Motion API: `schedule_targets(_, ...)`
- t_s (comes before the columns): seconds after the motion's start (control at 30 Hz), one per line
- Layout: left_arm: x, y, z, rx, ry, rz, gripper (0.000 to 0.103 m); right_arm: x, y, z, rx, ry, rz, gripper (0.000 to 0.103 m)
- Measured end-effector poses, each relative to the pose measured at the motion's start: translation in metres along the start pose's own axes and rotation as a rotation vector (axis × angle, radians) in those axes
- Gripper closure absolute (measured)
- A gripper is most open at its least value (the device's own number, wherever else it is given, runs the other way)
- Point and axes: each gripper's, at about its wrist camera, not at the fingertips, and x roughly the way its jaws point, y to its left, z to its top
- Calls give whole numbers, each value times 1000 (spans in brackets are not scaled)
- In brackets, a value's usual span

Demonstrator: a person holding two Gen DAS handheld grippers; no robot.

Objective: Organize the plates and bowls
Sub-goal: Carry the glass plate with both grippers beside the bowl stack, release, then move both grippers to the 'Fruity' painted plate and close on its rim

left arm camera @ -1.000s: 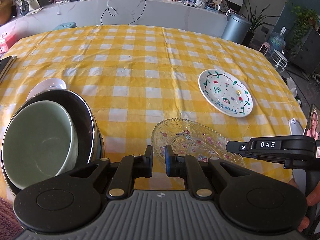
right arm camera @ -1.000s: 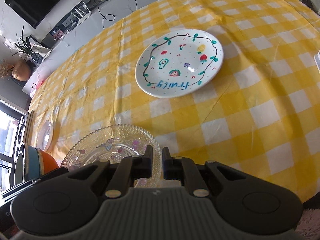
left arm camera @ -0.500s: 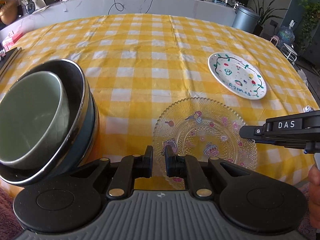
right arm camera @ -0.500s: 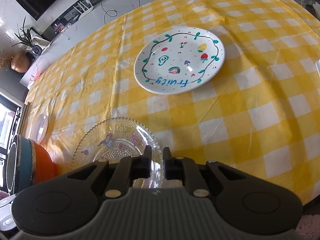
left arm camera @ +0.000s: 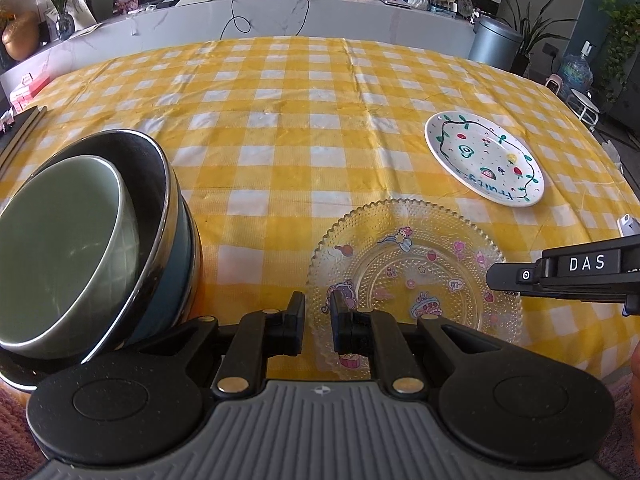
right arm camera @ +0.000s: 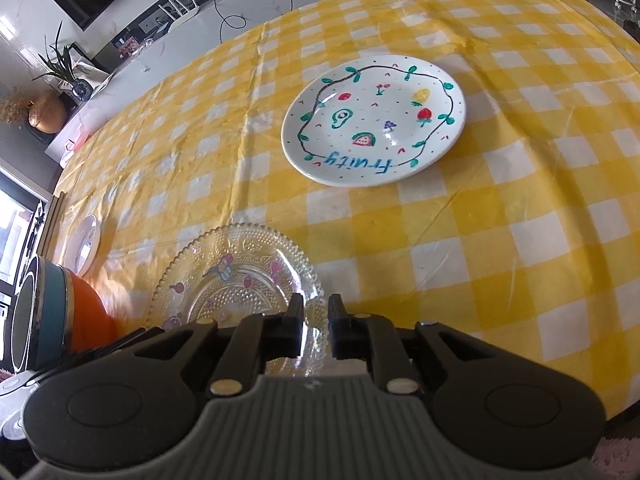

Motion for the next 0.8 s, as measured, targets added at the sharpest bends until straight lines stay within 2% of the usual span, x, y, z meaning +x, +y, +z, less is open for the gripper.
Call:
schedule_targets(0.07, 0, 0, -1, 1, -5, 0, 87, 0, 1, 0, -9, -2, -3, 89)
schedule_targets(0.2, -2, 0, 0, 1, -28, -11, 77, -2, 4, 1, -23, -16, -7, 86)
schedule_targets(0.27, -4, -3, 1, 12, -42, -8, 72, -5, 6, 3, -35, -38, -5, 78)
schedule_targets(0.37, -7, -8, 4, 30, -69, -5, 69, -11, 9, 5, -54, -69, -14, 77)
schedule_targets(0.57, -6, -18, 19, 34, -74, -49, 64, -19, 12, 15, -86, -136, -41, 71)
schedule_targets(0.8, 2, -29, 42, 47, -80, -87, 62, -17, 3, 45, -102, -186, -99, 70)
